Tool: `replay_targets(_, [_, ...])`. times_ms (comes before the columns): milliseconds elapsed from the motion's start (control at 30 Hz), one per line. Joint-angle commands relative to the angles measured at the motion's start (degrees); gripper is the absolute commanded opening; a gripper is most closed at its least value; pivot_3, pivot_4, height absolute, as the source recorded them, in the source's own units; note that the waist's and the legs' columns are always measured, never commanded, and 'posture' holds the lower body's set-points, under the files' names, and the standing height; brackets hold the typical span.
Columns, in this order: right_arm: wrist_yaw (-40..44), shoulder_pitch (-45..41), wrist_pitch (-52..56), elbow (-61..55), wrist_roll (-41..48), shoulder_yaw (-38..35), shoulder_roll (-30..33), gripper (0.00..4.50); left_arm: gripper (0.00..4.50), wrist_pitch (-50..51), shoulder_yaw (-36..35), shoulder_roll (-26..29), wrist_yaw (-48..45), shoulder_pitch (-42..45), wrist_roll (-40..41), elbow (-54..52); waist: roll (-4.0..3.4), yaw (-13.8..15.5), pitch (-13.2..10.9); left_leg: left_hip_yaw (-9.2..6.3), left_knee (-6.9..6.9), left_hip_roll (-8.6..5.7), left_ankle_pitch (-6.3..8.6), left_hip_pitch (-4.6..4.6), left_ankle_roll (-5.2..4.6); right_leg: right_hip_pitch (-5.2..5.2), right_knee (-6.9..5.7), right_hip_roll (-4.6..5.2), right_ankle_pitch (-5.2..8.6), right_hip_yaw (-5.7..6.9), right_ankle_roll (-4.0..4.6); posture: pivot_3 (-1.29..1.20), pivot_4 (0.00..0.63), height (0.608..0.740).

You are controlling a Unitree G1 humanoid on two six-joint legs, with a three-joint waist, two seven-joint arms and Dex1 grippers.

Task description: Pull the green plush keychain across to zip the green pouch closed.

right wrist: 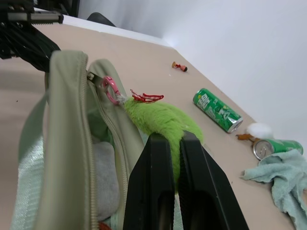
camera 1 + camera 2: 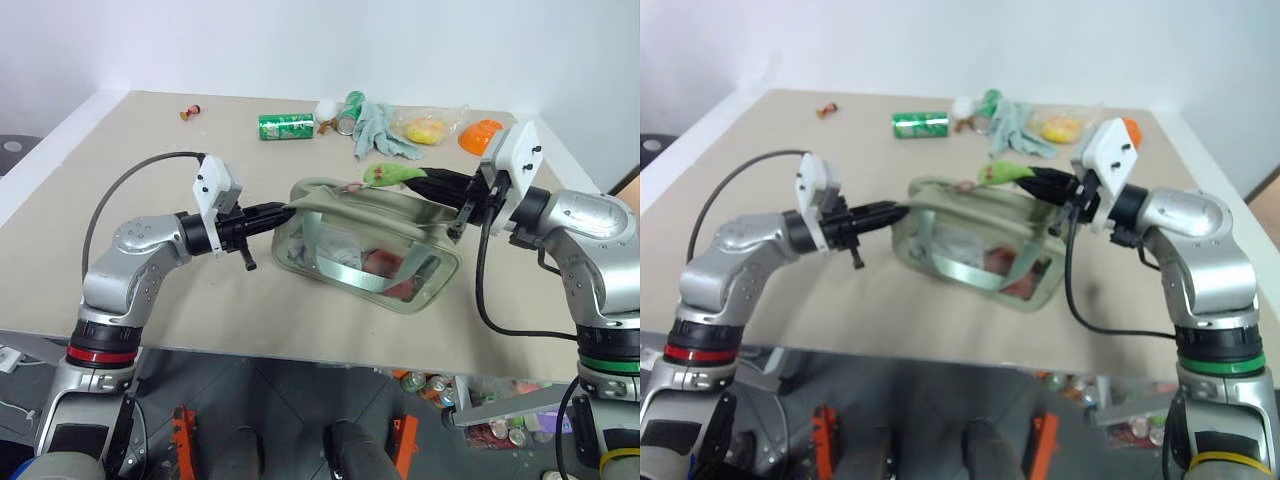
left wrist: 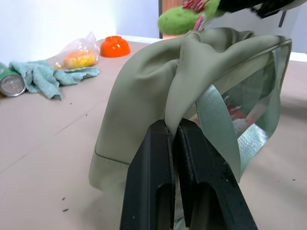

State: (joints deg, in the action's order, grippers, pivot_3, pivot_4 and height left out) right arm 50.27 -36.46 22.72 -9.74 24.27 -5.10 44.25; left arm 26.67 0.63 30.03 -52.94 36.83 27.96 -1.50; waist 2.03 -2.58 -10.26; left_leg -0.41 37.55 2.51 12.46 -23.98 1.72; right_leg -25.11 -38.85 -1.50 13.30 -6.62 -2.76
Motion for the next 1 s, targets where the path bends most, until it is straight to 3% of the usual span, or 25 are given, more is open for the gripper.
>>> replay_targets(33, [-3.3, -1.2, 1.1, -1.6, 1.6, -6.7, 1.2, 0.01, 0.00, 0.0, -1.0, 0.9, 0.8, 0.0, -1.7, 2.7, 0.00, 0.0, 0.0, 0.00, 0.00, 0.00, 0.00, 0.00, 0.00, 0.00, 0.00, 0.00, 0.00, 0.01, 0.00, 0.00, 0.150, 0.740])
replay_targets(400, [-1.1, -1.4, -2.8, 5.4, 1.3, -11.0, 9.2, 0.01, 0.00, -0.5, -0.4, 1.6, 2.2, -1.9, -2.2, 1.6, 0.00, 0.1, 0.0, 0.00, -0.01, -0.11, 0.00, -0.05, 0.00, 0.02, 0.04, 0.15, 0.06, 0.01, -0.09, 0.00, 0.150, 0.740])
replay_targets(567, [-1.2, -9.6, -4.8, 9.5, 1.0, -9.0, 10.9, 0.01, 0.00, -0.2, 0.4, 1.4, 2.5, -2.5, -1.9, 1.0, -0.02, 0.1, 0.0, 0.02, 0.00, -0.27, -0.01, -0.04, -0.01, 0.04, 0.04, 0.30, 0.07, -0.02, -0.14, 0.00, 0.150, 0.740])
replay_targets(800, [-2.5, -24.2, -1.5, 10.3, 1.9, -2.3, 5.6, 0.01, 0.00, -1.5, 2.6, 0.4, 3.0, -1.9, -3.8, 2.2, -0.11, -0.4, -0.1, 0.04, -0.04, -0.36, -0.04, -0.05, -0.06, -0.04, 0.03, 0.38, 0.06, -0.04, -0.17, 0.00, 0.150, 0.740])
replay_targets(1000, [-3.5, -25.0, 0.0, 7.0, 1.5, 1.5, -1.3, 0.01, 0.00, -1.7, 3.6, -1.4, 5.9, 0.4, -5.5, 5.2, -0.14, -0.2, -0.1, -0.07, -0.11, -0.33, -0.04, -0.12, -0.06, -0.08, 0.01, 0.35, -0.02, 0.06, -0.02, 0.00, 0.150, 0.740])
